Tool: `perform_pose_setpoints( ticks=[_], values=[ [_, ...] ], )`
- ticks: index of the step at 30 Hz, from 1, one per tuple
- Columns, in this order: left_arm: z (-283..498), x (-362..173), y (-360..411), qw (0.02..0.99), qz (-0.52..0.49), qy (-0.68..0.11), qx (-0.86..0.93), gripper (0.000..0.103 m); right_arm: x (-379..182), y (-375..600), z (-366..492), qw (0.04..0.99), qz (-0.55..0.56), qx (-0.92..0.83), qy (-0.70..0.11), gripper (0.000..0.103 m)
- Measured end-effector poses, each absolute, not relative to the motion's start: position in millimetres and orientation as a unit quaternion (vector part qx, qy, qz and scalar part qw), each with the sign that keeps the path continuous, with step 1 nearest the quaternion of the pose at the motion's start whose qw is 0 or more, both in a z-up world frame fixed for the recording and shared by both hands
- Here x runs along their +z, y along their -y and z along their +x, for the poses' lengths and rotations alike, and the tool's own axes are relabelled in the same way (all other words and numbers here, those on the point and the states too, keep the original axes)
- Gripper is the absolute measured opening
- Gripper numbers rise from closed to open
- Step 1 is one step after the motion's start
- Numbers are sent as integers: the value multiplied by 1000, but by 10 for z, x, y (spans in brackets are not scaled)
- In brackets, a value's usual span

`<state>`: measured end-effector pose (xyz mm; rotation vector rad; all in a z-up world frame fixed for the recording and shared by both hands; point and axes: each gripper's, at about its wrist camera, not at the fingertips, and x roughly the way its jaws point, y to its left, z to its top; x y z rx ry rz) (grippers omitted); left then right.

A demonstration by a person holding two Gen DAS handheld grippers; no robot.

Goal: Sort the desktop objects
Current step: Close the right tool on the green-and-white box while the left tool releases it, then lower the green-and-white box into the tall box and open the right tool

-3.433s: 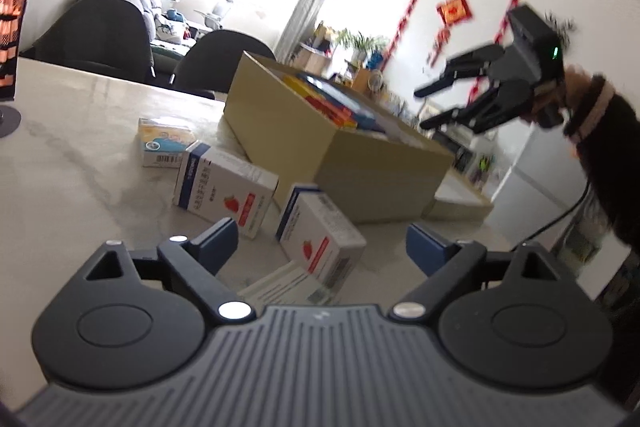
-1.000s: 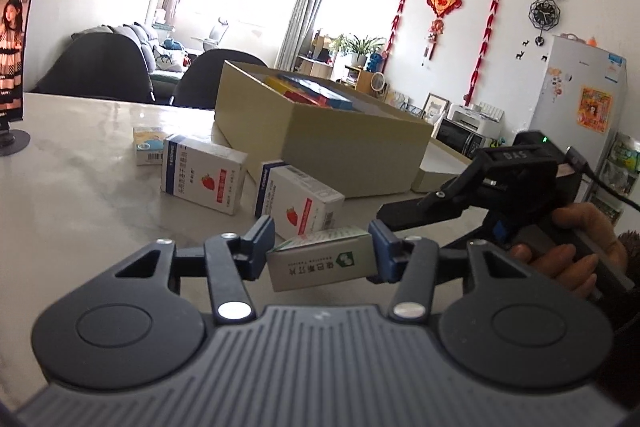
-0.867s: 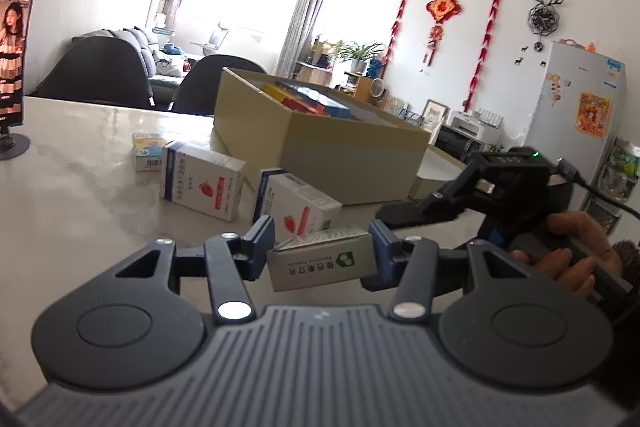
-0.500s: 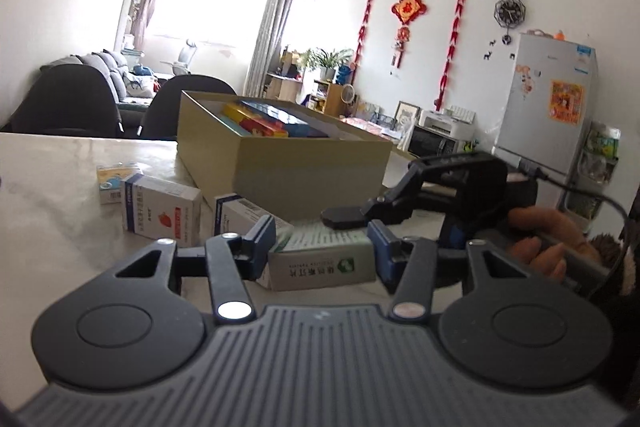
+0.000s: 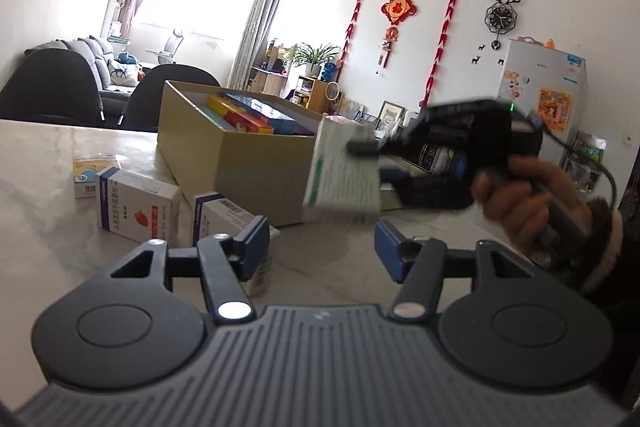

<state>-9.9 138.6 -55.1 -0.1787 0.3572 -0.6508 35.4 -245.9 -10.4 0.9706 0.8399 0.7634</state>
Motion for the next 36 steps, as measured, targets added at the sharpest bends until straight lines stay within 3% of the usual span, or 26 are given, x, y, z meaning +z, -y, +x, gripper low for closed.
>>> perform_pose_setpoints(
  ticks=[7, 21, 36],
  values=[
    [-40, -586, -1447, 931, -91, -184, -302, 61, 359, 2828, 857, 806, 377, 299, -345, 22],
    [111, -611, -1453, 931, -99, -202, -287, 65, 752, 2975, 1677, 855, 298, 262, -333, 22],
    [313, -598, -1385, 931, -91, -224, -273, 65, 524, 2812, 2583, 893, 188, 225, -341, 22]
  ],
)
